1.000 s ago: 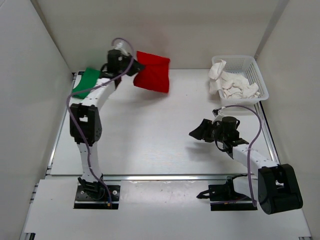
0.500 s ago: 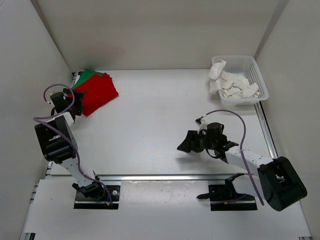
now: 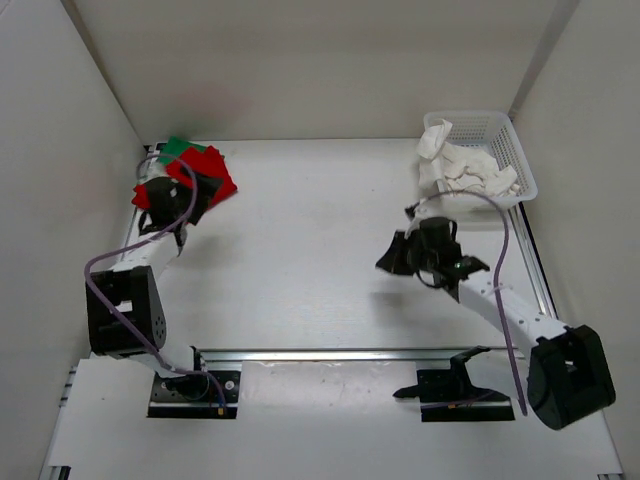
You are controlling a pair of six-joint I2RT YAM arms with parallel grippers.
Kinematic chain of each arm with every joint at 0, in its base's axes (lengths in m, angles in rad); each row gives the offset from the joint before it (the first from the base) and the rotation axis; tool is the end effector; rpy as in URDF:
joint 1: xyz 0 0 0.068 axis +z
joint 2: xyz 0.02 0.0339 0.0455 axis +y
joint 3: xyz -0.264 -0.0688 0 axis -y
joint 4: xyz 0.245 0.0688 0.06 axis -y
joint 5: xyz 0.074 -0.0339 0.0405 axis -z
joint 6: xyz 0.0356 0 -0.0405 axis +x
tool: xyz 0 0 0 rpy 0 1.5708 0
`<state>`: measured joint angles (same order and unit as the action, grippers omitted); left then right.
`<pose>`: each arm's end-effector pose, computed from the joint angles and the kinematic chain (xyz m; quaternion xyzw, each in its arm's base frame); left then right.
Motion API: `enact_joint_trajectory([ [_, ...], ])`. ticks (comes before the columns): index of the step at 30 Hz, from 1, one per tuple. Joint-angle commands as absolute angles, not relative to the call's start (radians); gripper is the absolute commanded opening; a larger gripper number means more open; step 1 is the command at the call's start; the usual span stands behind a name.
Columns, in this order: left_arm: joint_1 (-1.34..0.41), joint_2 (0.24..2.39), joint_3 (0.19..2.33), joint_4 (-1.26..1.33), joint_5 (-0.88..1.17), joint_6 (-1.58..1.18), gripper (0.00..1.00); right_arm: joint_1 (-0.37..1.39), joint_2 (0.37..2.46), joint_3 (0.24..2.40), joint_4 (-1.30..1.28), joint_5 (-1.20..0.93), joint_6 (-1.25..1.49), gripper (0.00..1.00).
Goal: Fold and stack the t-shirts
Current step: Put the neatly folded tshirt into the corner of the board with the left arm, then grab crumpled tshirt from bin with the right arm
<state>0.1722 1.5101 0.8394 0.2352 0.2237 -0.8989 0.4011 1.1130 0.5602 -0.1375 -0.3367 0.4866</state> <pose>0.3282 0.0491 0.2259 -0.3760 0.7512 -0.2779 0.4660 0.2037 0.0992 0.2042 -0.0332 0.8941 0.3173 0.3143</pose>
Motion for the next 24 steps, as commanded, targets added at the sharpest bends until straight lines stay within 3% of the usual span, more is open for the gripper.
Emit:
enact_joint_trajectory([
  [1,-0.068,1.506,0.960,0.073,0.177,-0.686,0.99,0.258,1.213,0.822,-0.265,-0.140,0.388,0.00],
  [5,-0.317,1.516,0.982,0.024,0.126,-0.588,0.98,0.080,1.408,1.115,-0.336,-0.097,0.340,0.01],
  [7,-0.396,1.496,0.925,0.067,0.153,-0.587,0.98,-0.026,1.478,1.231,-0.321,-0.153,0.340,0.06],
  [8,-0.437,1.493,0.884,0.084,0.169,-0.597,0.99,-0.052,1.529,1.256,-0.318,-0.190,0.339,0.13],
  [12,-0.622,1.479,0.773,0.144,0.176,-0.595,0.98,-0.127,1.672,1.391,-0.209,-0.196,0.318,0.61],
  [16,-0.753,1.473,0.707,0.178,0.183,-0.601,0.99,-0.176,1.851,1.589,-0.231,-0.259,0.327,0.68],
  [24,-0.818,1.381,0.526,0.285,0.209,-0.638,0.98,-0.169,2.107,1.867,-0.221,-0.321,0.363,0.70],
])
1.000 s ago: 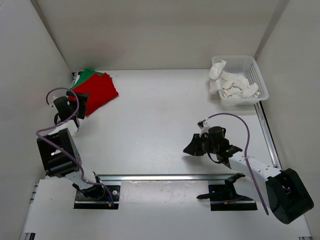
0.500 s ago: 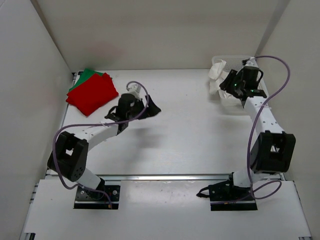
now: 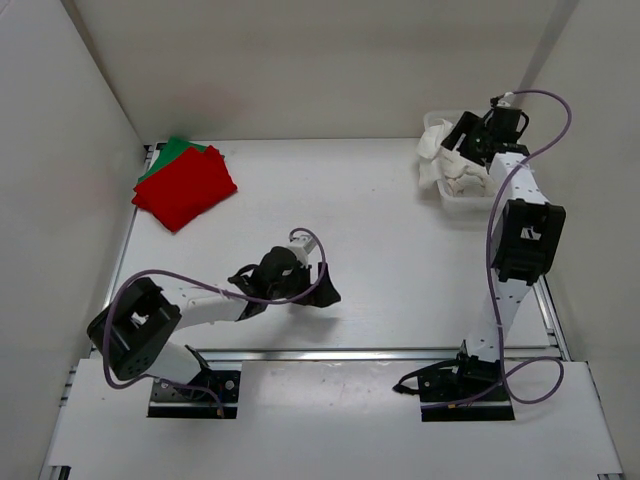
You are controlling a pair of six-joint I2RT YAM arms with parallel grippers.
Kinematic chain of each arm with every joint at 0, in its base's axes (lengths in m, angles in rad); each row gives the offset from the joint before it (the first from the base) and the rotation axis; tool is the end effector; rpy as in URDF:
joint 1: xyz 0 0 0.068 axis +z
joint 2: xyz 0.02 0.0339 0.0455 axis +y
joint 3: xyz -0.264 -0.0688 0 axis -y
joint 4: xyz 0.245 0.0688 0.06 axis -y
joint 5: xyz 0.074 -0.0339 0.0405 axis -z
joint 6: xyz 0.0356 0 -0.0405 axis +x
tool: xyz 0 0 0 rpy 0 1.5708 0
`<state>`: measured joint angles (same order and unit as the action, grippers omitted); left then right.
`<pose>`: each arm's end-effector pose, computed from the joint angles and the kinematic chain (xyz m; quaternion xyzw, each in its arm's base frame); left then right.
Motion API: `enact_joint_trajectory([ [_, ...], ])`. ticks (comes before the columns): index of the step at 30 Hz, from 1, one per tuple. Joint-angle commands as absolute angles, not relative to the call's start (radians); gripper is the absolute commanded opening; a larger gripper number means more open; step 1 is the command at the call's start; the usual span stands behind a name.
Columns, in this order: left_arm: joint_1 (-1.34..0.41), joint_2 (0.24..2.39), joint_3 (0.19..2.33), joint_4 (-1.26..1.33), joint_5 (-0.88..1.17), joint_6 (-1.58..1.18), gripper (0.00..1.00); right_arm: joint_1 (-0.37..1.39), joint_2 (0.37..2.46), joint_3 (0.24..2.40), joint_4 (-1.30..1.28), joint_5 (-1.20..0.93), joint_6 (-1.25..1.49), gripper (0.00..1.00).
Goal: Fold and stack the t-shirts
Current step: Grab crumpled tshirt from bin with the right arm
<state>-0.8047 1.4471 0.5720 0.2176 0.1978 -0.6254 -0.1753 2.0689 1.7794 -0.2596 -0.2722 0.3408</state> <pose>0.1868 -0.2043 0.1593 0.1233 0.8857 -0.3546 0.2732 0.4846 -0.0761 0.2765 0.1564 0.8526 0.1580 0.4730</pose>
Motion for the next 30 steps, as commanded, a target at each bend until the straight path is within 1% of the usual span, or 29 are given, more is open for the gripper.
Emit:
enact_joint_trajectory([
  [1,-0.825,1.376,0.497,0.305,0.215,-0.640,0.98,-0.173,2.143,1.905,-0.224,-0.325,0.357,0.68],
  [2,-0.834,1.370,0.479,0.323,0.213,-0.653,0.99,-0.173,2.164,1.957,-0.238,-0.336,0.365,0.67],
  [4,-0.847,1.358,0.433,0.357,0.233,-0.666,0.98,-0.175,2.251,2.041,-0.262,-0.356,0.370,0.61],
  [6,-0.856,1.355,0.410,0.385,0.232,-0.683,0.99,-0.173,2.311,2.117,-0.275,-0.370,0.379,0.60],
  [7,-0.854,1.359,0.399,0.394,0.241,-0.689,0.99,-0.172,2.350,2.173,-0.287,-0.376,0.379,0.56],
  [8,-0.854,1.359,0.394,0.394,0.242,-0.689,0.98,-0.170,2.393,2.233,-0.308,-0.374,0.382,0.48],
  [9,-0.857,1.356,0.393,0.391,0.245,-0.693,0.99,-0.170,2.420,2.288,-0.322,-0.377,0.385,0.45],
  [10,-0.856,1.351,0.382,0.390,0.253,-0.695,0.99,-0.167,2.453,2.322,-0.348,-0.393,0.391,0.37],
  [11,-0.853,1.350,0.379,0.385,0.253,-0.692,0.97,-0.181,2.491,2.391,-0.374,-0.406,0.399,0.24],
  [12,-0.844,1.341,0.376,0.379,0.249,-0.687,0.93,-0.186,2.503,2.455,-0.409,-0.411,0.409,0.16],
  [13,-0.841,1.339,0.374,0.377,0.241,-0.687,0.90,-0.189,2.522,2.479,-0.420,-0.408,0.417,0.04],
  [14,-0.839,1.335,0.373,0.370,0.233,-0.693,0.81,-0.193,2.505,2.477,-0.419,-0.414,0.426,0.00],
  [15,-0.836,1.330,0.373,0.368,0.226,-0.686,0.76,-0.193,2.491,2.471,-0.420,-0.405,0.417,0.00],
  [16,-0.836,1.328,0.374,0.367,0.229,-0.690,0.75,-0.184,2.465,2.473,-0.423,-0.393,0.405,0.00],
  [18,-0.830,1.331,0.385,0.368,0.232,-0.699,0.67,-0.172,2.390,2.480,-0.427,-0.348,0.373,0.00],
  [19,-0.830,1.336,0.385,0.371,0.238,-0.698,0.66,-0.172,2.369,2.482,-0.422,-0.360,0.370,0.00],
  [22,-0.815,1.338,0.399,0.367,0.258,-0.712,0.64,-0.172,2.216,2.497,-0.416,-0.403,0.391,0.00],
  [26,-0.785,1.283,0.387,0.371,0.253,-0.727,0.64,-0.163,2.044,2.490,-0.428,-0.486,0.410,0.00],
  [28,-0.746,1.246,0.377,0.353,0.255,-0.720,0.65,-0.144,1.924,2.455,-0.407,-0.555,0.410,0.00],
  [30,-0.701,1.201,0.368,0.312,0.247,-0.716,0.65,-0.095,1.820,2.367,-0.359,-0.577,0.431,0.00],
])
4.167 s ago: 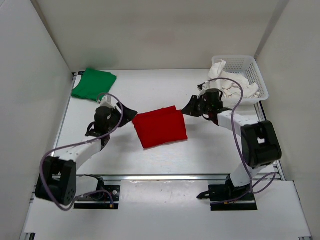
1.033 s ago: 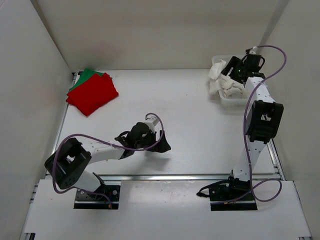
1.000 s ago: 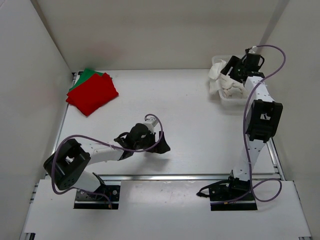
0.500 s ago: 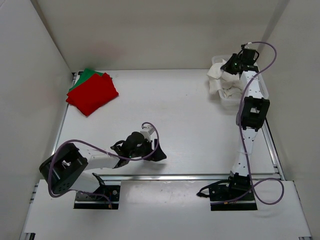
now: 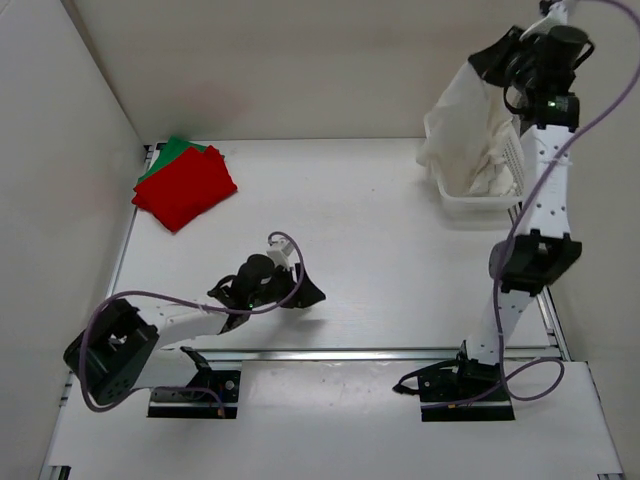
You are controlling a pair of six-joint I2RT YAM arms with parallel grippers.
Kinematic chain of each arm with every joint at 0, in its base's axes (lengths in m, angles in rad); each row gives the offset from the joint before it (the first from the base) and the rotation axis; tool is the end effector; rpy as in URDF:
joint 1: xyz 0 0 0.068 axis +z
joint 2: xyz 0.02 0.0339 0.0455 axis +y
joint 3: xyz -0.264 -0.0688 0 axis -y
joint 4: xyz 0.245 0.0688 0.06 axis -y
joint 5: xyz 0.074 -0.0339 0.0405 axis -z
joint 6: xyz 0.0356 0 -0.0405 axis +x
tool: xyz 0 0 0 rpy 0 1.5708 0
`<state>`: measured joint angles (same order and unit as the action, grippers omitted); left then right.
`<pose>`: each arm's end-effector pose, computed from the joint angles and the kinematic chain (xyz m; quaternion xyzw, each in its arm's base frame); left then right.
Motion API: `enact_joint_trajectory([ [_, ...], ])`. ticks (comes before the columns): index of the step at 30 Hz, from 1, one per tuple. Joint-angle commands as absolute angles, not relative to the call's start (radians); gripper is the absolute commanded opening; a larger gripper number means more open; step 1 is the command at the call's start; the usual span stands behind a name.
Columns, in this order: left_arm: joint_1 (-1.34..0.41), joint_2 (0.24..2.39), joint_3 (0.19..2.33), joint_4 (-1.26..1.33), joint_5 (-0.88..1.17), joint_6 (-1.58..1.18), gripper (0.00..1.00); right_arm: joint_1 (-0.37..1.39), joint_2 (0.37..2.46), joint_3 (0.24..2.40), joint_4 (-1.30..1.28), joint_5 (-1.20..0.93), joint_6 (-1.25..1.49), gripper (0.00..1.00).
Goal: Fold and stack the t-shirts
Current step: Grab crumpled tshirt from bin with the right arm, then move the tshirt to the center of the board
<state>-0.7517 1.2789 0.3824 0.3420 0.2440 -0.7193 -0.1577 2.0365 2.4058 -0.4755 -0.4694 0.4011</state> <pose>0.1666 -0.1675 0.1553 0.0733 0.8661 -0.4029 0.2868 0.4475 -0.0549 0.4826 0.0500 0.7381 0.2506 0.6244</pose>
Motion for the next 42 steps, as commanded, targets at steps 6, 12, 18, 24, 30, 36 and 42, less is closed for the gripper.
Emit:
enact_joint_trajectory([
  [6,-0.525,1.043,0.299,0.287,0.293,-0.739,0.64,0.067,1.540,2.241,-0.071,-0.611,0.471,0.00],
  [12,-0.353,0.856,0.261,0.180,0.316,-0.712,0.67,0.069,1.578,2.321,0.066,-0.769,0.673,0.00],
  [18,-0.206,0.723,0.268,0.098,0.344,-0.684,0.70,0.121,1.574,2.111,0.084,-0.776,0.664,0.00],
  [24,-0.265,0.853,0.276,0.129,0.330,-0.684,0.73,0.132,1.546,1.640,0.276,-0.827,0.675,0.00],
  [30,-0.308,0.861,0.308,0.114,0.200,-0.653,0.72,0.071,1.845,1.736,0.146,-0.953,0.617,0.00],
  [36,-0.400,1.007,0.399,0.107,0.075,-0.588,0.67,0.143,2.130,2.275,-0.426,-0.810,0.353,0.00],
  [42,-0.410,1.143,0.385,0.196,0.133,-0.632,0.64,0.213,2.053,2.393,-0.586,-0.810,0.253,0.01],
])
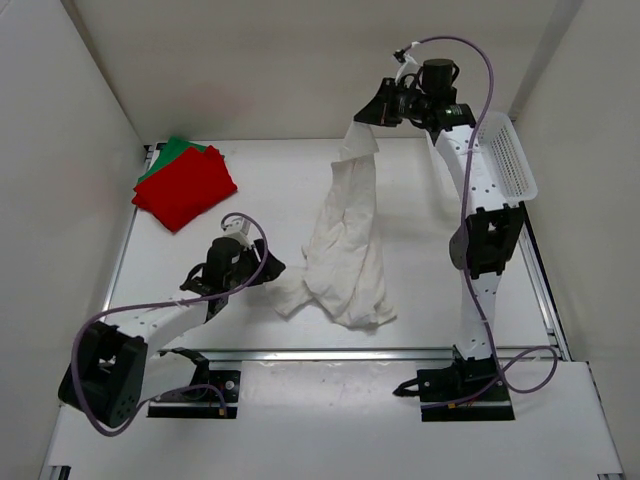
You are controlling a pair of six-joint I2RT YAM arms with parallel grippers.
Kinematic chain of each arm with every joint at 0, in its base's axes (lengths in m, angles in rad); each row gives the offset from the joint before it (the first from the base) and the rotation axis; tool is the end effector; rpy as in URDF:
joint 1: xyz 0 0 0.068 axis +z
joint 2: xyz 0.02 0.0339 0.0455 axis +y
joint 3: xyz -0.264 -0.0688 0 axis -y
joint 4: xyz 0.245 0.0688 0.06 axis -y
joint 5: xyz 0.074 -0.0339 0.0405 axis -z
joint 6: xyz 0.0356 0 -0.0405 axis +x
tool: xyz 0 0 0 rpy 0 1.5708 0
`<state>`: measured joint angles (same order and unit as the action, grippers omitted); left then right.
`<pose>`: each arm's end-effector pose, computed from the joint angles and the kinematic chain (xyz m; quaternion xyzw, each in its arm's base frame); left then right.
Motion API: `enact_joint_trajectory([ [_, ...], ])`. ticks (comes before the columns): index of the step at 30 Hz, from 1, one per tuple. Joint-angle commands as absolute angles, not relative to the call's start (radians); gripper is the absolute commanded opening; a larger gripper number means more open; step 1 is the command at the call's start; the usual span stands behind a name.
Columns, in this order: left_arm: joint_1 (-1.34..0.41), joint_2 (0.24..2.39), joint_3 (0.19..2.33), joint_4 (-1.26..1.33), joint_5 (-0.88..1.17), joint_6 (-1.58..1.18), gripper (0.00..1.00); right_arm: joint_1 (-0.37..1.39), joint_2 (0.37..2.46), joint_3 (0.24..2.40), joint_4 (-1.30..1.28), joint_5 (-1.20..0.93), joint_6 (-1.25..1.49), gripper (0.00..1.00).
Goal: Fold and stack the t-shirts
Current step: Move the tshirt to the center of the board
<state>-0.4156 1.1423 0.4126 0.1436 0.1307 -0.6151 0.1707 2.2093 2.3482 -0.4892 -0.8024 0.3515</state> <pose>0.2030 -0.0947 0.1746 -0.0569 0.8780 -0.2825 0.3821 0.4927 0.1109 0.3849 -0.1548 0.7716 0.4454 0.4271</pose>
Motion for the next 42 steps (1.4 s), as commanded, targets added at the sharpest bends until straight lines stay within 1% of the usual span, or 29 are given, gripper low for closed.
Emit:
enact_joint_trajectory([
  [1,-0.405,1.128,0.379,0.218,0.127,-0.649,0.64,0.245,2.028,2.378,-0.594,-0.793,0.232,0.00],
  [3,-0.391,1.092,0.361,0.227,0.138,-0.667,0.62,0.297,1.900,2.362,-0.583,-0.695,0.212,0.00],
  [4,-0.381,1.075,0.357,0.218,0.137,-0.666,0.64,0.340,1.869,2.358,-0.569,-0.675,0.190,0.00],
  [6,-0.345,1.046,0.359,0.206,0.184,-0.683,0.64,0.402,1.719,2.323,-0.475,-0.646,0.189,0.00],
  [7,-0.331,1.020,0.357,0.192,0.187,-0.686,0.65,0.429,1.688,2.284,-0.407,-0.652,0.208,0.00],
  [8,-0.327,1.003,0.354,0.187,0.186,-0.680,0.64,0.430,1.605,2.252,-0.372,-0.663,0.215,0.00],
  [10,-0.305,0.962,0.344,0.173,0.202,-0.698,0.65,0.445,1.495,2.131,-0.212,-0.715,0.290,0.00],
  [12,-0.293,0.914,0.333,0.167,0.195,-0.701,0.65,0.431,1.383,2.039,-0.132,-0.738,0.337,0.00],
  [14,-0.273,0.864,0.321,0.140,0.202,-0.707,0.65,0.388,1.315,1.965,-0.069,-0.773,0.421,0.00],
  [15,-0.261,0.853,0.318,0.141,0.209,-0.719,0.65,0.370,1.278,1.941,-0.008,-0.823,0.452,0.01],
  [17,-0.255,0.813,0.311,0.135,0.212,-0.724,0.65,0.277,1.233,1.852,0.163,-0.918,0.587,0.00],
  [18,-0.255,0.805,0.308,0.135,0.207,-0.724,0.65,0.218,1.209,1.827,0.195,-0.933,0.647,0.00],
  [20,-0.252,0.798,0.295,0.141,0.216,-0.730,0.65,0.152,1.174,1.680,0.296,-0.985,0.705,0.00],
  [21,-0.250,0.798,0.285,0.143,0.222,-0.742,0.65,0.141,1.164,1.642,0.310,-0.994,0.721,0.00],
  [24,-0.287,0.811,0.270,0.164,0.216,-0.746,0.66,0.104,1.170,1.455,0.334,-1.012,0.750,0.01],
  [26,-0.320,0.828,0.265,0.176,0.219,-0.753,0.66,0.104,1.189,1.377,0.357,-1.000,0.756,0.00],
  [28,-0.371,0.839,0.253,0.199,0.195,-0.752,0.66,0.152,1.196,1.312,0.283,-0.931,0.653,0.00],
  [30,-0.454,0.853,0.259,0.198,0.157,-0.736,0.66,0.163,1.236,1.281,0.232,-0.899,0.620,0.00],
  [32,-0.501,0.851,0.281,0.183,0.128,-0.723,0.65,0.182,1.340,1.298,0.165,-0.859,0.586,0.00],
  [34,-0.550,0.864,0.310,0.176,0.124,-0.703,0.65,0.241,1.423,1.380,0.057,-0.798,0.500,0.00],
  [36,-0.647,0.886,0.359,0.150,0.071,-0.667,0.65,0.280,1.500,1.417,0.000,-0.753,0.476,0.00],
  [39,-0.767,0.991,0.425,0.140,0.018,-0.620,0.67,0.325,1.540,1.436,0.018,-0.678,0.476,0.00],
  [41,-0.799,1.087,0.457,0.146,0.014,-0.603,0.67,0.348,1.612,1.517,-0.038,-0.680,0.479,0.01],
  [42,-0.811,1.107,0.471,0.153,0.011,-0.606,0.66,0.368,1.673,1.610,-0.123,-0.669,0.466,0.00],
])
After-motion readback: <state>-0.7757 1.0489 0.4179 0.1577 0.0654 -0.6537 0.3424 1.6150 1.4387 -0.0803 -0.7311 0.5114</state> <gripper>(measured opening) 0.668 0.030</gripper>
